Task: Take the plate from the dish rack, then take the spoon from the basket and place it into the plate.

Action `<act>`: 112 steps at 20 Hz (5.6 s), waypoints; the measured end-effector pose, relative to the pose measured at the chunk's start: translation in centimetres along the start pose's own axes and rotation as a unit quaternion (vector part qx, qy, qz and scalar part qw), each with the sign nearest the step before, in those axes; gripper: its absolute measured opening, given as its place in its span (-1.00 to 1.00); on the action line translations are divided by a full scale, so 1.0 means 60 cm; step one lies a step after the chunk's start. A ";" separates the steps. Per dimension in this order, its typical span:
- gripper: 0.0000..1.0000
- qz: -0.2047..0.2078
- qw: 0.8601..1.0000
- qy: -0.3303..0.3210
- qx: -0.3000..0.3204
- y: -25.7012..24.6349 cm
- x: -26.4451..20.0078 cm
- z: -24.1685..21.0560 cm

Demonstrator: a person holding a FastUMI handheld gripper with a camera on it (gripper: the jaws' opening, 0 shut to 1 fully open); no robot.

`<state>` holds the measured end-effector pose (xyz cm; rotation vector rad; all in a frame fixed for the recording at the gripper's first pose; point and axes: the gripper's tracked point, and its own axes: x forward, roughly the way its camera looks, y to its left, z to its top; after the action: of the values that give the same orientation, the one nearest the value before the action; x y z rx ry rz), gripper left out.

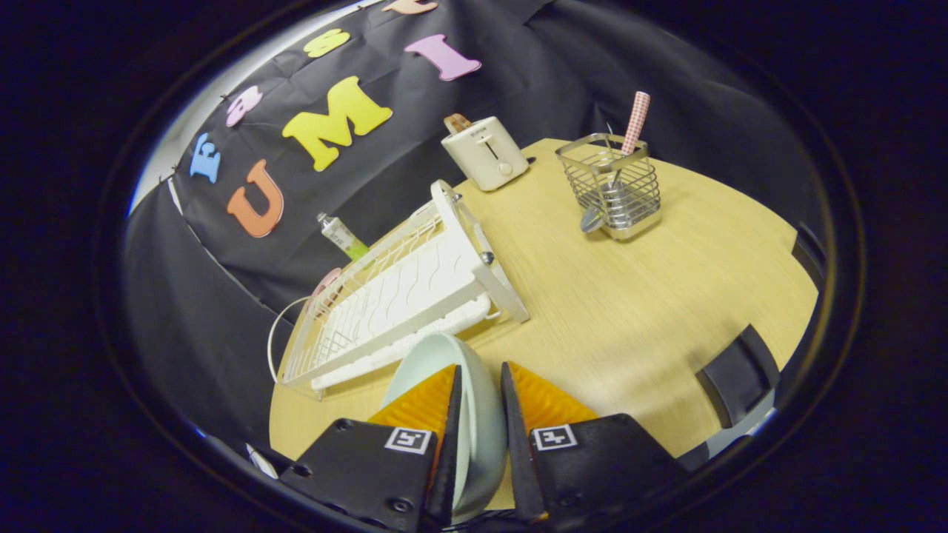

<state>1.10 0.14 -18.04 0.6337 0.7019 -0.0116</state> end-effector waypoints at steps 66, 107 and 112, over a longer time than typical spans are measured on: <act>-0.87 -0.028 0.952 -0.255 -0.167 -0.188 -0.072 0.498; 0.39 0.058 0.949 -0.249 -0.187 0.158 -0.075 0.041; 0.91 0.043 0.932 -0.283 -0.221 0.171 -0.105 0.062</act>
<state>0.70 5.22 -6.51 0.2028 0.1030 0.0433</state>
